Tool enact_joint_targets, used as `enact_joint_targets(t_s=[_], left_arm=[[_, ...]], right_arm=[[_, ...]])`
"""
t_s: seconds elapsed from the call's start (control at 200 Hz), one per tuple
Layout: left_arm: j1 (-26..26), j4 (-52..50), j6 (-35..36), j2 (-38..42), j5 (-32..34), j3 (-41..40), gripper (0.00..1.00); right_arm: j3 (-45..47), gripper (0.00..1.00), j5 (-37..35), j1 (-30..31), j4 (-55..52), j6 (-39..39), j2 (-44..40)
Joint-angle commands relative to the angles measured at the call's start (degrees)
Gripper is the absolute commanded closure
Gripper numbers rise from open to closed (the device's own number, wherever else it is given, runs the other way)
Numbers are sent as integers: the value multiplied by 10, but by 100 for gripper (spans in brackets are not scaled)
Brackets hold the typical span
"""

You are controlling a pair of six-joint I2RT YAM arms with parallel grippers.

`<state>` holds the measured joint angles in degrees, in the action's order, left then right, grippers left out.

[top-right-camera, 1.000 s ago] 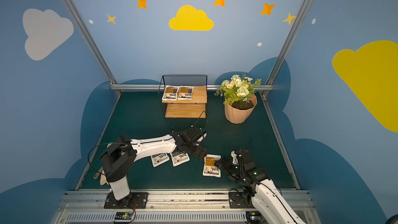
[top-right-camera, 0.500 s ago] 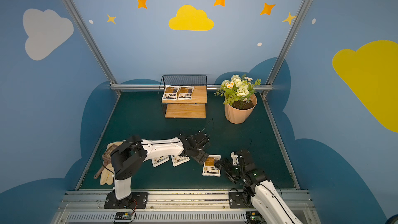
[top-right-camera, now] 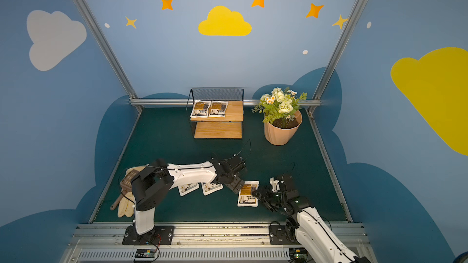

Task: Place the bagged coffee beans on the shelf by color
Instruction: Pick up the bagged coffee beans at the center of the board.

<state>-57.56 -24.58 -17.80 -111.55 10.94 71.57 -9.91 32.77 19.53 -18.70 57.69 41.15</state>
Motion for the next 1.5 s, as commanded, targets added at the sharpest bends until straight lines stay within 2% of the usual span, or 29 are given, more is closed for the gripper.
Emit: enact_joint_targets(t_s=[0.0, 0.08, 0.416, 0.621, 0.781, 0.906, 1.091, 1.252, 1.492], left_arm=[[-2, -7, -6, -12, 1, -4, 0], [-2, -5, -7, -11, -1, -6, 0], [-2, 3, -10, -8, -3, -14, 0], [-2, -2, -10, -6, -4, -8, 0], [8, -22, -21, 16, -3, 5, 0], [37, -45, -41, 54, -9, 15, 0], [99, -62, -66, 140, -36, 5, 0], [158, -76, -79, 217, -58, -10, 0], [252, -65, -78, 324, -88, -45, 0]], right_arm=[[1, 50, 16, -3, 43, -2, 18], [-5, 58, 19, -4, 48, -5, 29], [-23, 79, 25, -4, 69, -9, 64], [-45, 100, 34, -5, 66, -11, 94], [-72, 100, 43, -5, 34, -20, 113], [-97, 100, 44, -6, 16, -28, 114], [-154, 100, 32, -7, -29, -52, 106], [-192, 100, 33, -7, -21, -51, 111], [-283, 100, 42, -7, 3, -60, 166]])
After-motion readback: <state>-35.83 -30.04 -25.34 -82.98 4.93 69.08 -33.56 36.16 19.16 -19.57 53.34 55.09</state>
